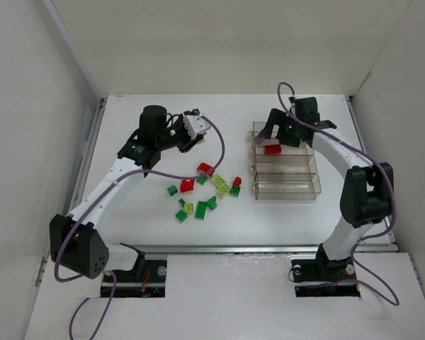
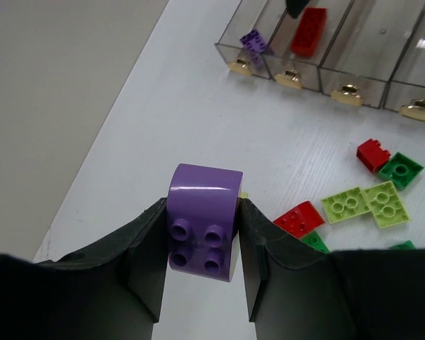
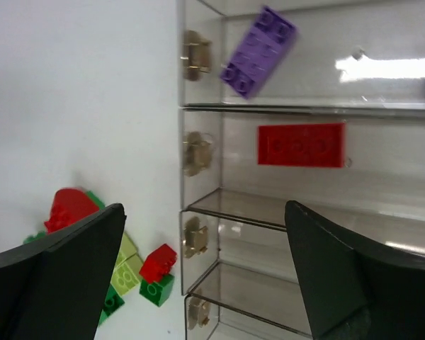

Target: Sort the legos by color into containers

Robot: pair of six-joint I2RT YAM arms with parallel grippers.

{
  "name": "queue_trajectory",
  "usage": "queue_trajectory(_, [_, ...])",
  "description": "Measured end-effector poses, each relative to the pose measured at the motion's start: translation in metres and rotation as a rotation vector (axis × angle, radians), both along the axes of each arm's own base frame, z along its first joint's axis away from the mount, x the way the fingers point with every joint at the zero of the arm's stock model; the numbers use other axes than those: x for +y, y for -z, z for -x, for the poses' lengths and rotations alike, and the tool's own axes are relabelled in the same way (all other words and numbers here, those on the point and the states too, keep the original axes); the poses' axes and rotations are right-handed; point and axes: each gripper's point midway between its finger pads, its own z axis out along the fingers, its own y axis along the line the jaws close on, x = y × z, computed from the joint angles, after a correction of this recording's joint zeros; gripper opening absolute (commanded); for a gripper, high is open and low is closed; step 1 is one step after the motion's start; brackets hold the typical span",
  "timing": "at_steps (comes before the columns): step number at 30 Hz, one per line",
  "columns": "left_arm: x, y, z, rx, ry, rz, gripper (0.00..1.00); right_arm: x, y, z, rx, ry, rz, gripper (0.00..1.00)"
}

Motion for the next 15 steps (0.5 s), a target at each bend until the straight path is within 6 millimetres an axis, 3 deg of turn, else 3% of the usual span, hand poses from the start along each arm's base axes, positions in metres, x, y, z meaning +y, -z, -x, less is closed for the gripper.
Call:
queue_trajectory(2, [-0.006, -0.001, 0.006, 0.011, 0.040, 0.020, 0.00, 0.010, -0.019, 0.001, -0.070, -0.087, -0.023, 1.00])
queue_trajectory(5, [-0.017, -0.010, 0.015, 0.025, 0.108, 0.063, 0.00, 0.021, -0.064, 0.006, -0.249, -0.226, -0.033, 1.00])
queue_trajectory(11, [-0.036, -0.057, 0.034, 0.011, 0.282, 0.210, 0.00, 0.044, -0.171, 0.042, -0.773, -0.523, 0.058, 1.00])
queue_trajectory(15, [-0.047, -0.092, 0.047, -0.019, 0.403, 0.296, 0.00, 0.077, -0.196, 0.068, -0.992, -0.725, 0.085, 1.00])
